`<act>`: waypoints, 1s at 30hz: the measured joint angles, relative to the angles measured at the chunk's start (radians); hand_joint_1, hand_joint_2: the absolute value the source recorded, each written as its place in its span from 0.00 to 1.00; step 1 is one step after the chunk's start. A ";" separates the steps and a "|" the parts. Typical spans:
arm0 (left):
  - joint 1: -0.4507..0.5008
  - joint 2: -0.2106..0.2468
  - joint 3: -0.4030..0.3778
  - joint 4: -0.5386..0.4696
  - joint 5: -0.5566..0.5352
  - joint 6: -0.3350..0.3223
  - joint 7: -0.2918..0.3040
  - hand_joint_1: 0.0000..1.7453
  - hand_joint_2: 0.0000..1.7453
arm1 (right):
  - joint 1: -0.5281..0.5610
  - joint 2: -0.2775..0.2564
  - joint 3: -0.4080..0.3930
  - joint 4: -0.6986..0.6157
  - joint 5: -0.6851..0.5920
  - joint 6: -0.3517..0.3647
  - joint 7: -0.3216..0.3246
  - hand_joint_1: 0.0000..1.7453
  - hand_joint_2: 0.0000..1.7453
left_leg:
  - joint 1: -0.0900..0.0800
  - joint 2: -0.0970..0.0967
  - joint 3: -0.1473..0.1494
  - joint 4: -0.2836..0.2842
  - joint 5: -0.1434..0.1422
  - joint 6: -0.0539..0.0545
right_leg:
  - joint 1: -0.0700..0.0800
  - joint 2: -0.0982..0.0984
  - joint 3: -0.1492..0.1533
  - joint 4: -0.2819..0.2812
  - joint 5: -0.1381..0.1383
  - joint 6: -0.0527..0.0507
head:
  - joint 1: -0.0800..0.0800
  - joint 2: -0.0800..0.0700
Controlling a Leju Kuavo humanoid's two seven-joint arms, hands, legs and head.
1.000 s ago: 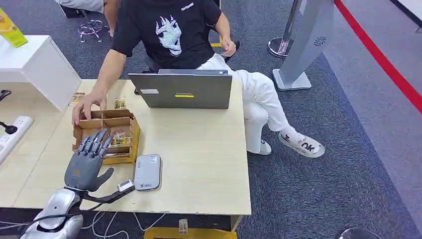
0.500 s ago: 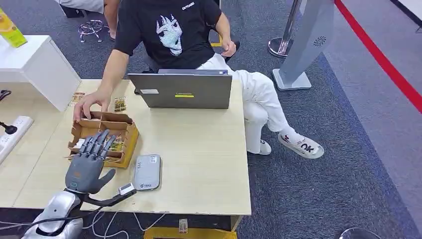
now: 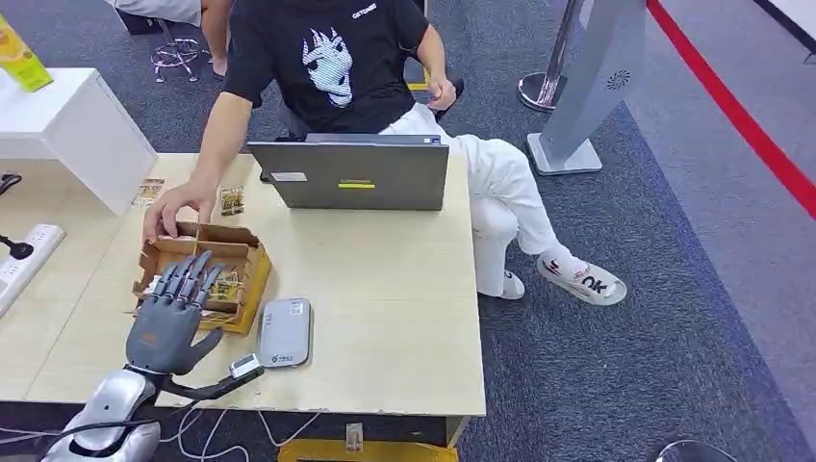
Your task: Pass the card to the sensor for recognition and then transmit it.
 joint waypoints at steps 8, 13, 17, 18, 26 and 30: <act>-0.006 0.000 -0.002 0.003 -0.002 -0.007 -0.003 0.00 1.00 | 0.000 0.000 0.000 0.000 0.008 0.003 0.000 0.00 1.00 | 0.000 0.000 0.000 0.000 0.000 0.000 | 0.000 0.000 -0.002 0.000 0.000 0.000 | 0.000 0.000; -0.056 -0.003 -0.016 0.073 0.004 0.011 -0.026 0.00 1.00 | -0.003 0.000 0.000 0.000 0.016 0.006 0.000 0.00 1.00 | 0.000 0.000 0.000 0.000 0.000 0.000 | 0.000 0.000 0.000 0.000 0.000 0.000 | 0.000 0.000; -0.070 -0.005 -0.024 0.101 0.005 0.011 -0.026 0.00 1.00 | -0.003 0.000 0.000 0.000 0.016 0.006 0.000 0.00 1.00 | 0.000 0.000 0.000 0.000 0.000 0.000 | 0.000 0.000 0.000 0.000 0.000 0.000 | 0.000 0.000; -0.075 -0.005 -0.024 0.106 0.005 0.011 -0.026 0.00 1.00 | -0.003 0.000 0.000 0.000 0.016 0.006 0.000 0.00 1.00 | 0.000 0.000 0.000 0.000 0.000 0.000 | 0.000 0.000 0.000 0.000 0.000 0.000 | 0.000 0.000; -0.082 -0.011 -0.027 0.131 0.005 0.012 -0.027 0.00 1.00 | -0.003 0.000 0.000 0.000 0.016 0.006 0.000 0.00 1.00 | 0.000 0.000 0.000 0.000 0.000 0.000 | 0.000 0.000 -0.001 0.000 0.000 0.000 | 0.000 0.000; -0.082 -0.011 -0.027 0.135 0.005 0.014 -0.027 0.00 1.00 | -0.003 0.000 0.000 0.000 0.016 0.006 0.000 0.00 1.00 | 0.000 0.000 0.000 0.000 0.000 0.000 | 0.000 0.000 -0.001 0.000 0.000 0.000 | 0.000 0.000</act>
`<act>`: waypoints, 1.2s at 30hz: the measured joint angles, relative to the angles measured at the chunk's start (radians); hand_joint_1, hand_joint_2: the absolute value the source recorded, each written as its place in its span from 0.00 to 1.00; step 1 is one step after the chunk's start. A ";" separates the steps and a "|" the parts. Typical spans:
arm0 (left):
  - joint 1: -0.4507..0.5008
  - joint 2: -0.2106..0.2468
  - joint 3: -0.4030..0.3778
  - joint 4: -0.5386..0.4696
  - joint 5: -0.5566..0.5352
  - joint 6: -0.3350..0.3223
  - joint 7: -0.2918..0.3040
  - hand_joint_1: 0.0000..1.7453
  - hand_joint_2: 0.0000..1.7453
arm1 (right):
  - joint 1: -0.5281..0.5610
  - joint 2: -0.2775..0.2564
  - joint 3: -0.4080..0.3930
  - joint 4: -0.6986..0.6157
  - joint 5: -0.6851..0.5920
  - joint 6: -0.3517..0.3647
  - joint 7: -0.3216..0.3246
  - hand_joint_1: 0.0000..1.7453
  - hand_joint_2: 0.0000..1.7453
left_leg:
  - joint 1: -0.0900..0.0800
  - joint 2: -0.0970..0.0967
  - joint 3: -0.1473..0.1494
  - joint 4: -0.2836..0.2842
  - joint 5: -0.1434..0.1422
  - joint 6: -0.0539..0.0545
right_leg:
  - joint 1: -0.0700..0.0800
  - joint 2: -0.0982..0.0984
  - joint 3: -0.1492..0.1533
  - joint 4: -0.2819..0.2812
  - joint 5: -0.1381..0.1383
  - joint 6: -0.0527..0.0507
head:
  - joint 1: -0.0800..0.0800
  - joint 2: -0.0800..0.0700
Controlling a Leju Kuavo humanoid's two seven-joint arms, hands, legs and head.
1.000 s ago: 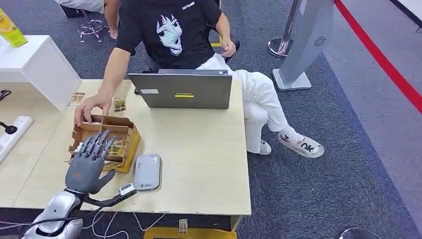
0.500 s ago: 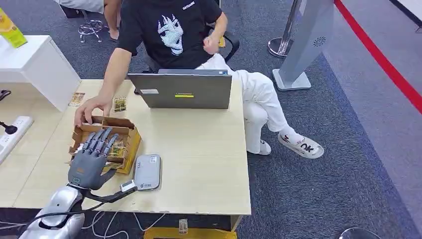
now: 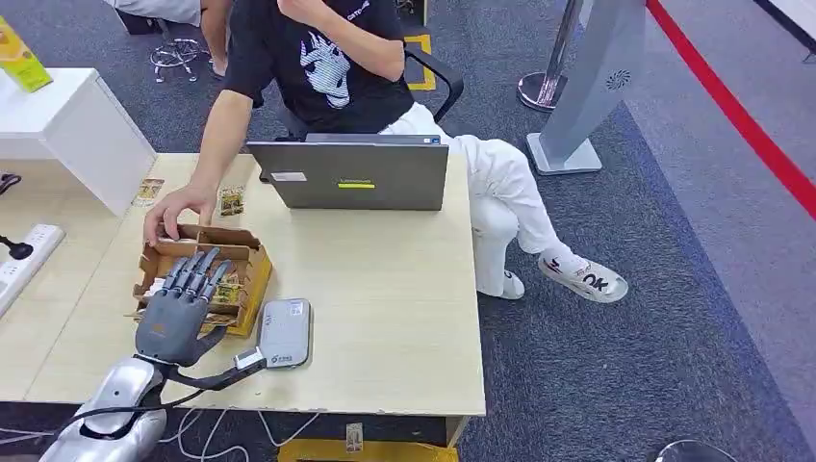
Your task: Pass the card to the sensor for recognition and then transmit it.
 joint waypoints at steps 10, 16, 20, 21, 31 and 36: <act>-0.001 0.000 0.000 0.006 0.000 0.000 0.000 0.00 1.00 | 0.000 0.000 0.000 0.000 0.000 0.000 0.000 0.00 1.00 | 0.000 0.000 0.000 0.000 0.000 0.000 | 0.000 0.000 0.000 0.000 0.000 0.000 | 0.000 0.000; -0.001 0.000 0.000 0.008 0.000 0.000 0.000 0.00 1.00 | 0.000 0.000 0.000 0.000 0.000 0.000 0.000 0.00 1.00 | 0.000 0.000 0.000 0.000 0.000 0.000 | 0.000 0.000 0.000 0.000 0.000 0.000 | 0.000 0.000; -0.001 0.000 0.000 0.008 0.000 0.000 0.000 0.00 1.00 | 0.000 0.000 0.000 0.000 0.000 0.000 0.000 0.00 1.00 | 0.000 0.000 0.000 0.000 0.000 0.000 | 0.000 0.000 0.000 0.000 0.000 0.000 | 0.000 0.000; -0.001 0.000 0.000 0.008 0.000 0.000 0.000 0.00 1.00 | 0.000 0.000 0.000 0.000 0.000 0.000 0.000 0.00 1.00 | 0.000 0.000 0.000 0.000 0.000 0.000 | 0.000 0.000 0.000 0.000 0.000 0.000 | 0.000 0.000; -0.001 0.000 0.000 0.008 0.000 0.000 0.000 0.00 1.00 | 0.000 0.000 0.000 0.000 0.000 0.000 0.000 0.00 1.00 | 0.000 0.000 0.000 0.000 0.000 0.000 | 0.000 0.000 0.000 0.000 0.000 0.000 | 0.000 0.000; -0.001 0.000 0.000 0.008 0.000 0.000 0.000 0.00 1.00 | 0.000 0.000 0.000 0.000 0.000 0.000 0.000 0.00 1.00 | 0.000 0.000 0.000 0.000 0.000 0.000 | 0.000 0.000 0.000 0.000 0.000 0.000 | 0.000 0.000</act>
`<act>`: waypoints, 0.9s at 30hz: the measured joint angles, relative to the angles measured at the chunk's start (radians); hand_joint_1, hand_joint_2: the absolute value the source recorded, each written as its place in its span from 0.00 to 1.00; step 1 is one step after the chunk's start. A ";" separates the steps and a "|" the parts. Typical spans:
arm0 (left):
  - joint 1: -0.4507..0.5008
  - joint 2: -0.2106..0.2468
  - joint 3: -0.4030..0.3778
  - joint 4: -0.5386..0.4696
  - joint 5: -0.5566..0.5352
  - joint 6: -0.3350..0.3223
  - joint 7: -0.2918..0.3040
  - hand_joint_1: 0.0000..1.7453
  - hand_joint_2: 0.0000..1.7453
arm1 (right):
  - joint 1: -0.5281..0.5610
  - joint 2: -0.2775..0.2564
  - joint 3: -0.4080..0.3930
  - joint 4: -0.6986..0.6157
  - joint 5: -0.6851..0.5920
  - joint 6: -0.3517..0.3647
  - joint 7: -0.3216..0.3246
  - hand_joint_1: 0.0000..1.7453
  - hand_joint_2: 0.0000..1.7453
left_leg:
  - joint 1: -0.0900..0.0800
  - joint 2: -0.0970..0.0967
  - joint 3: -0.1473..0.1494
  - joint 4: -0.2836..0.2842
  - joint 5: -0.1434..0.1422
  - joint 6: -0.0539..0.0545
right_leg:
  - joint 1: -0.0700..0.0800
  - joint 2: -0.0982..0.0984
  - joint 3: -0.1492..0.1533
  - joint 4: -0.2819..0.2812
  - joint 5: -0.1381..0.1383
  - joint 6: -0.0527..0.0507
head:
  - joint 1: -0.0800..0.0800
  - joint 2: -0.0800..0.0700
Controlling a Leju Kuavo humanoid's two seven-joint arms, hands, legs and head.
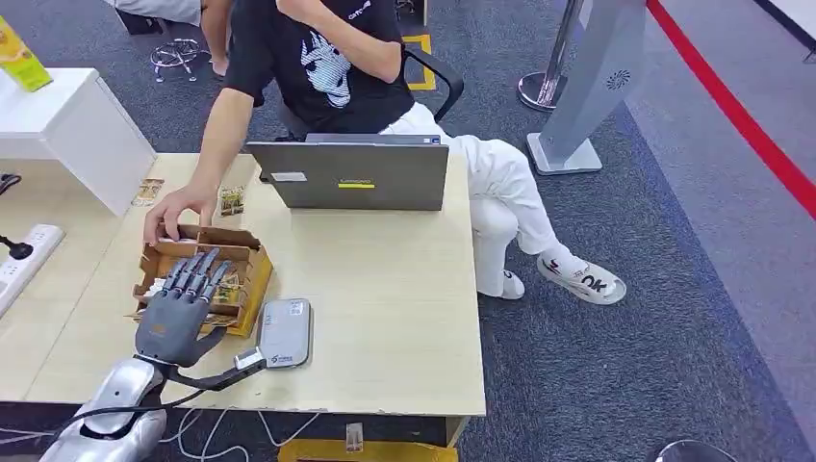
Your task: Pass the card to the sensor for recognition and then transmit it.
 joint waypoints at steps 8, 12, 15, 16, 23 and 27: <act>0.002 0.004 0.000 0.000 0.036 -0.011 -0.021 1.00 1.00 | 0.000 0.000 0.000 0.000 0.000 0.002 0.000 0.00 1.00 | 0.000 0.000 0.000 0.000 0.000 0.000 | 0.000 0.000 0.000 0.000 0.000 0.000 | 0.000 0.000; 0.003 0.014 0.000 0.000 0.049 -0.014 -0.027 1.00 1.00 | 0.001 0.000 0.000 0.000 0.000 0.003 -0.001 0.00 1.00 | 0.000 0.000 0.000 0.000 0.000 0.000 | 0.000 0.000 0.000 0.000 0.000 0.000 | 0.000 0.000; 0.003 0.018 0.000 0.000 0.049 -0.014 -0.031 1.00 1.00 | 0.001 0.000 0.000 0.000 0.000 0.003 -0.001 0.00 1.00 | 0.000 0.000 0.000 0.000 0.000 0.000 | 0.000 0.000 0.000 0.000 0.000 0.000 | 0.000 0.000; 0.003 0.018 0.000 0.000 0.049 -0.014 -0.031 1.00 1.00 | 0.001 0.000 0.000 0.000 0.000 0.003 -0.002 0.00 1.00 | 0.000 0.000 0.000 0.000 0.000 0.000 | 0.000 0.000 0.000 0.000 0.000 0.000 | 0.000 0.000; 0.004 0.019 0.000 0.000 0.049 -0.015 -0.031 1.00 1.00 | 0.001 0.000 0.000 0.000 0.000 0.003 -0.002 0.00 1.00 | 0.000 0.000 0.000 0.000 0.000 0.000 | 0.000 0.000 0.000 0.000 0.000 0.000 | 0.000 0.000; 0.005 0.019 0.000 0.000 0.050 -0.018 -0.031 1.00 1.00 | 0.001 0.000 0.000 0.000 0.000 0.003 -0.003 0.00 1.00 | 0.000 0.000 0.000 0.000 0.000 0.000 | 0.000 0.000 0.000 0.000 0.000 0.000 | 0.000 0.000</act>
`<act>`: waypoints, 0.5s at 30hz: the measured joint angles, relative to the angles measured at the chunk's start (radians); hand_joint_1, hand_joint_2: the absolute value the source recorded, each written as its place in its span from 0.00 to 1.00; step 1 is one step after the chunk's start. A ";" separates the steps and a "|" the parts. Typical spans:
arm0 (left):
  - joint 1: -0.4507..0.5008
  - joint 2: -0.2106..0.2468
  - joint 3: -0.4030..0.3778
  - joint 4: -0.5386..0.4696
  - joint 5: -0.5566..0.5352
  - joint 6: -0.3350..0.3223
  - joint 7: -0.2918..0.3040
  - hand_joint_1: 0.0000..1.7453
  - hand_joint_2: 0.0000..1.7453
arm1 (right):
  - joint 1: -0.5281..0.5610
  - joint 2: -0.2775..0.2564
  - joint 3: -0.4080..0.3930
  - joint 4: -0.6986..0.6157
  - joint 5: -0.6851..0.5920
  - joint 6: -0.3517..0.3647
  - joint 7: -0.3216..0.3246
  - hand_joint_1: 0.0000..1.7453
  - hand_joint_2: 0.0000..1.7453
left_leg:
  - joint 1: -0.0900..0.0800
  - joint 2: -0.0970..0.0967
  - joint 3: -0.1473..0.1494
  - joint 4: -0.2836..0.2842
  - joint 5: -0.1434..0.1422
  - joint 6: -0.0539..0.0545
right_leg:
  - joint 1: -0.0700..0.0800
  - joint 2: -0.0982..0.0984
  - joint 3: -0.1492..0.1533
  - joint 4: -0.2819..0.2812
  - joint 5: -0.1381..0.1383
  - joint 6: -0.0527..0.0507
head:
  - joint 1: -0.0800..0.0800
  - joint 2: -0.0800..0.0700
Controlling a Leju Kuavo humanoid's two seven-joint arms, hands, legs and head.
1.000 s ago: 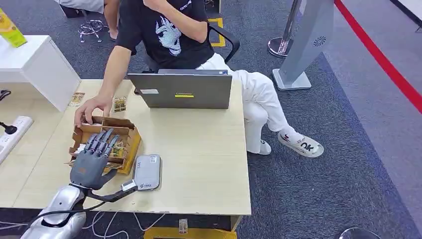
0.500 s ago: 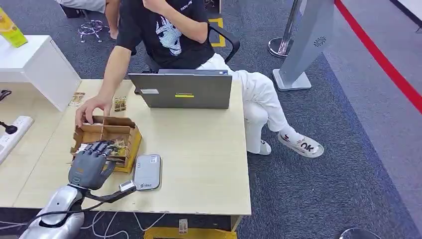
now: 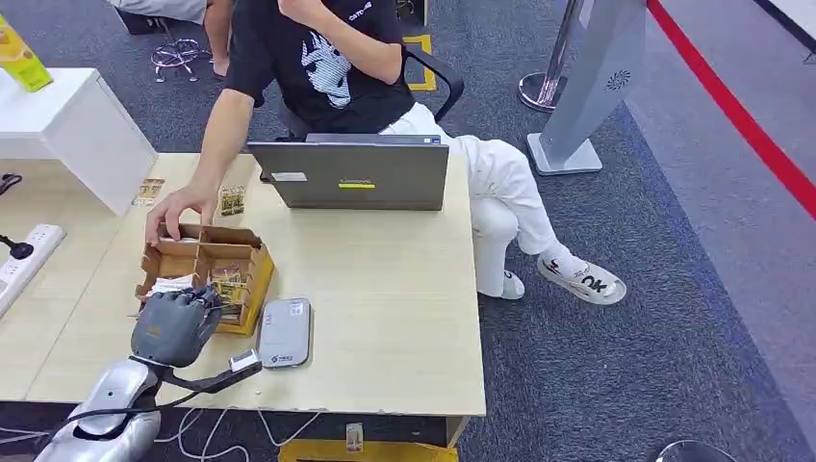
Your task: Pass the card to the sensor for recognition and then transmit it.
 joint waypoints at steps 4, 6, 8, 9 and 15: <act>0.000 0.000 0.000 0.000 0.000 0.000 0.000 1.00 1.00 | 0.000 0.000 0.000 0.000 0.000 0.000 0.000 0.00 1.00 | 0.000 0.000 0.000 0.000 0.000 0.000 | 0.000 0.000 0.000 0.000 0.000 0.000 | 0.000 0.000; 0.000 0.000 0.000 0.000 0.000 0.000 0.000 1.00 1.00 | 0.000 0.000 0.000 0.000 0.000 0.000 0.000 0.00 1.00 | 0.000 0.000 0.000 0.000 0.000 0.000 | 0.000 0.000 0.000 0.000 0.000 0.000 | 0.000 0.000; 0.000 0.000 0.000 0.000 0.000 0.000 0.000 1.00 1.00 | 0.000 0.000 0.000 0.000 0.000 0.000 0.000 0.00 1.00 | 0.000 0.000 0.000 0.000 0.000 0.000 | 0.000 0.000 0.000 0.000 0.000 0.000 | 0.000 0.000; 0.000 0.000 0.000 0.000 0.000 0.000 0.000 1.00 1.00 | 0.000 0.000 0.000 0.000 0.000 0.000 0.000 0.00 1.00 | 0.000 0.000 0.000 0.000 0.000 0.000 | 0.000 0.000 0.000 0.000 0.000 0.000 | 0.000 0.000; 0.000 0.000 -0.001 0.000 0.005 -0.006 0.000 1.00 1.00 | 0.000 0.000 0.000 0.000 0.000 0.000 0.000 0.00 1.00 | 0.000 0.000 0.000 0.000 0.000 0.000 | 0.000 0.000 0.000 0.000 0.000 0.000 | 0.000 0.000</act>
